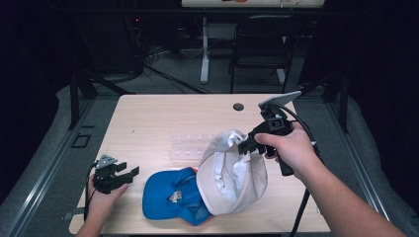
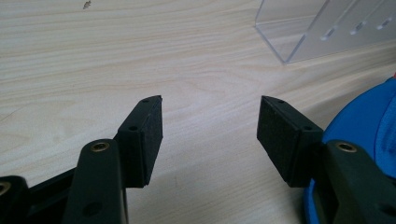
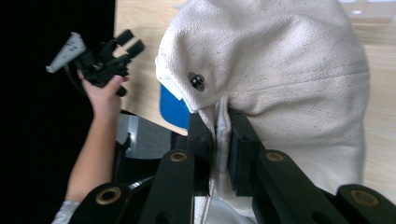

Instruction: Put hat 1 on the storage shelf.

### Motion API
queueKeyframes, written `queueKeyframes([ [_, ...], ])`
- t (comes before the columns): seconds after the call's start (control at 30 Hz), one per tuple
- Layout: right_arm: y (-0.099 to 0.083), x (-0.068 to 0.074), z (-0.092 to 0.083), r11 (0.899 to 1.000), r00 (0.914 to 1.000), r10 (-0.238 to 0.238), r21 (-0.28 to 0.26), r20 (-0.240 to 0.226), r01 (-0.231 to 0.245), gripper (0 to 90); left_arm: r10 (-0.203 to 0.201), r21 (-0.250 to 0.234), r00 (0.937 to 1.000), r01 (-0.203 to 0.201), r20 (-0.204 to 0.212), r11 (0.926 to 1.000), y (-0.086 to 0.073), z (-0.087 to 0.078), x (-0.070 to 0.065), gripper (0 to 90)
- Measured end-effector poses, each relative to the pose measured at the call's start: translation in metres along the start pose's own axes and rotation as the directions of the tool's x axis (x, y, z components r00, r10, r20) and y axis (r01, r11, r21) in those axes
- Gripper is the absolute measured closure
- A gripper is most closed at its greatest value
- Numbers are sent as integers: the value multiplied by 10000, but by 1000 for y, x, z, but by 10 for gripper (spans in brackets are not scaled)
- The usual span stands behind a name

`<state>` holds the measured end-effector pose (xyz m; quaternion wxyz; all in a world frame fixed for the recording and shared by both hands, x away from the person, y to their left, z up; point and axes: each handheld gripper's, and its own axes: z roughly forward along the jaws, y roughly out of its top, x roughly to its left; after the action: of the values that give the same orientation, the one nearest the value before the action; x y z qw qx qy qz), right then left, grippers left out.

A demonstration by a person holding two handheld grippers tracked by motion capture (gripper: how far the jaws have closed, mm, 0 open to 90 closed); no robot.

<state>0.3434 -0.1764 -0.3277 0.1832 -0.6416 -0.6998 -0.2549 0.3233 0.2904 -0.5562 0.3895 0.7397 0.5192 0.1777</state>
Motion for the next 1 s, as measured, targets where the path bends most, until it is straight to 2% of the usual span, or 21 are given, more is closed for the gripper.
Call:
queueKeyframes([
  [0.27,1,7,-17,9996,9991,50,-289,-424,-62,816,9,7,10000,-9,-9,10000,0,0,0,411],
  [0.43,5,10,-30,9974,9966,177,-685,-809,-233,816,18,-14,10000,-18,-17,10000,-1,1,-1,407],
  [0.47,7,9,-32,9953,9957,75,-955,-920,-163,816,48,4,10000,-48,-56,10000,-1,1,-1,404],
  [0.53,8,10,-34,9961,9951,165,-843,-975,-248,816,59,2,10000,-59,-70,10000,0,1,-1,404],
  [0.57,10,10,-34,9948,9950,67,-1004,-993,-167,816,57,-4,10000,-57,-75,10000,0,1,-2,404],
  [0.73,22,13,-35,9900,9910,228,-1352,-1316,-407,816,129,-88,9996,-131,-234,9999,0,0,-1,391],
  [1.0,35,21,-30,9863,9878,201,-1587,-1543,-449,816,74,-239,9995,-82,-310,9997,1,-1,-2,394],
])
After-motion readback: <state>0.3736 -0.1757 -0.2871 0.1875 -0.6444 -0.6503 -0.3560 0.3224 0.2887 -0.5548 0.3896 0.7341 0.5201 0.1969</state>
